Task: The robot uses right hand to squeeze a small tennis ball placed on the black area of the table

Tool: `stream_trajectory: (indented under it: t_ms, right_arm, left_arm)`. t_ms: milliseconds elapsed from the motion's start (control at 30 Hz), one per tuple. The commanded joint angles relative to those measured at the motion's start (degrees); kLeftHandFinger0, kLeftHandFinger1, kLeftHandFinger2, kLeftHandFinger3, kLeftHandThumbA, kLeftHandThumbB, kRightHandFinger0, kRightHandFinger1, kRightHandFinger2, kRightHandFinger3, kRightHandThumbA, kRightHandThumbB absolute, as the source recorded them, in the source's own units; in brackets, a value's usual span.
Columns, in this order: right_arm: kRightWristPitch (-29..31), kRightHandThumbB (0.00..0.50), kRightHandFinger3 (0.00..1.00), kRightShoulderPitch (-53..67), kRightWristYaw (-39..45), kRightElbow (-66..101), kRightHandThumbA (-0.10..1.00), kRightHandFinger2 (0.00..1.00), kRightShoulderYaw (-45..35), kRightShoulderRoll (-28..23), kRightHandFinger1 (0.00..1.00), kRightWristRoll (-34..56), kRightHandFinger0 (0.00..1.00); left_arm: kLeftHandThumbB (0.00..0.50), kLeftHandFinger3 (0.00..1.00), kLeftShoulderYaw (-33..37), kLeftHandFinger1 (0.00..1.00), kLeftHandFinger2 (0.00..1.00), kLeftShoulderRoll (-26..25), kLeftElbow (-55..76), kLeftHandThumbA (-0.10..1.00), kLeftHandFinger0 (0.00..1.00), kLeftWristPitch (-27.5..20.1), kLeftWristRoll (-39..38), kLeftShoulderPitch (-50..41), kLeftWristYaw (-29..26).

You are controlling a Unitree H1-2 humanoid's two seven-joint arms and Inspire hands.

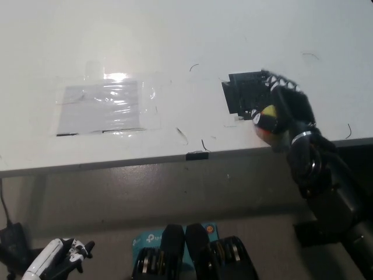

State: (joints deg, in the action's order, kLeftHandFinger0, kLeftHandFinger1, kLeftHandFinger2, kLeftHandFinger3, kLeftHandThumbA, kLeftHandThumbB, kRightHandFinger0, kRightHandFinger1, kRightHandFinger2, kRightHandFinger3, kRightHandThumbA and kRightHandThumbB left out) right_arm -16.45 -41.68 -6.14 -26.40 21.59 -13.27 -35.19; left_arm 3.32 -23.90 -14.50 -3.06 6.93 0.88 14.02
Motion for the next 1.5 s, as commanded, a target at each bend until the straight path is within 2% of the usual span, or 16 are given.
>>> stream_trajectory:
  t_ms: [0,300,367,500,633,733,800,833,867,900,933,1100,1200,1333,1400,1467]
  right_arm:
    - [0.8,0.323,1.0,-1.3,-1.7,5.3,0.57,1.0,-2.4,-1.6,1.0,-1.0,1.0]
    - [0.3,0.303,1.0,0.1,-0.6,11.8,0.5,1.0,-6.7,-1.8,1.0,0.0,1.0]
    - [1.1,0.31,1.0,0.8,-1.1,12.8,0.49,1.0,-7.6,-1.8,1.0,0.4,1.0]
    - [2.2,0.308,1.0,2.4,-1.0,15.4,0.5,1.0,-9.7,-1.7,1.0,1.9,1.0]
    - [3.4,0.265,1.0,5.5,0.8,21.1,0.4,1.0,-12.5,-2.5,1.0,4.6,1.0]
    - [6.7,0.19,1.0,13.2,-0.7,30.8,0.14,1.0,-18.6,-3.3,1.0,9.8,1.0]
    - [10.3,0.176,1.0,16.8,-2.1,34.2,0.04,1.0,-22.5,-2.3,1.0,13.5,0.76]
    - [11.2,0.184,1.0,18.1,-2.4,35.4,-0.02,1.0,-24.3,-1.6,0.86,15.3,0.59]
    - [11.4,0.182,1.0,19.3,-2.6,36.4,-0.03,1.0,-25.7,-1.0,0.81,16.5,0.54]
    - [13.2,0.156,0.92,22.1,-3.5,37.3,-0.06,0.81,-28.1,-0.8,0.54,17.9,0.37]
    - [14.6,0.145,0.9,24.2,-3.8,37.5,-0.1,0.75,-29.6,-0.7,0.47,18.8,0.32]
    - [22.9,0.16,0.85,33.8,-4.6,35.0,-0.1,0.61,-33.8,1.4,0.35,23.3,0.24]
    - [28.2,0.163,0.84,39.9,-3.4,29.4,-0.1,0.59,-35.8,4.1,0.35,29.3,0.24]
    - [29.1,0.173,0.83,42.9,-3.8,24.1,-0.07,0.62,-38.2,7.5,0.39,32.2,0.25]
    - [29.4,0.148,0.87,44.2,-2.8,20.7,-0.02,0.67,-39.5,9.2,0.43,34.8,0.27]
    - [28.7,0.148,0.88,44.4,-2.1,17.2,0.02,0.58,-40.9,10.5,0.36,36.9,0.22]
  left_arm:
    - [0.437,0.38,-0.6,0.1,0.27,-0.9,0.4,0.71,0.1,-1.6,-0.1,0.0,-0.3]
    - [0.441,0.4,-0.8,0.12,0.27,-0.8,1.1,0.72,0.15,-1.1,-0.1,-0.6,-0.4]
    - [0.462,0.4,-0.8,0.11,0.27,-0.7,0.9,0.73,0.14,-0.8,-0.3,-0.7,-0.3]
    - [0.447,0.41,-0.9,0.11,0.26,-0.6,1.3,0.72,0.12,-0.3,-0.2,-1.0,-0.5]
    - [0.437,0.38,-1.1,0.07,0.25,-0.5,0.3,0.71,0.06,-2.0,-0.5,-0.9,-0.7]
    - [0.449,0.43,-1.1,0.11,0.25,-0.4,1.0,0.72,0.11,-0.8,-0.1,-1.0,-0.8]
    - [0.429,0.42,-1.3,0.11,0.25,-0.3,0.3,0.71,0.11,-2.2,-0.7,-0.9,-0.8]
    - [0.445,0.4,-1.3,0.1,0.25,-0.3,0.1,0.72,0.09,-2.4,-0.7,-0.8,-0.8]
    - [0.445,0.4,-1.3,0.1,0.25,-0.2,0.1,0.72,0.09,-2.3,-0.5,-0.8,-0.9]
    - [0.463,0.41,-1.3,0.11,0.26,-0.2,0.4,0.73,0.11,-0.6,-0.4,-0.8,-0.9]
    - [0.459,0.41,-1.2,0.11,0.26,-0.2,0.5,0.73,0.1,-0.5,-0.3,-0.8,-0.9]
    - [0.445,0.4,-1.3,0.08,0.26,-0.6,-0.2,0.73,0.08,-1.7,-0.1,-0.5,-1.0]
    - [0.456,0.38,-1.3,0.08,0.26,-0.6,-0.7,0.73,0.08,-2.2,-0.6,-0.2,-0.7]
    - [0.467,0.39,-1.3,0.13,0.3,-0.7,-0.7,0.74,0.13,-2.0,-0.2,-0.2,-0.9]
    - [0.451,0.4,-1.4,0.12,0.3,-0.6,-0.5,0.72,0.14,-1.7,-0.4,-0.3,-0.9]
    - [0.476,0.38,-1.4,0.1,0.28,-0.6,-0.4,0.75,0.11,-1.8,-0.3,-0.4,-1.0]
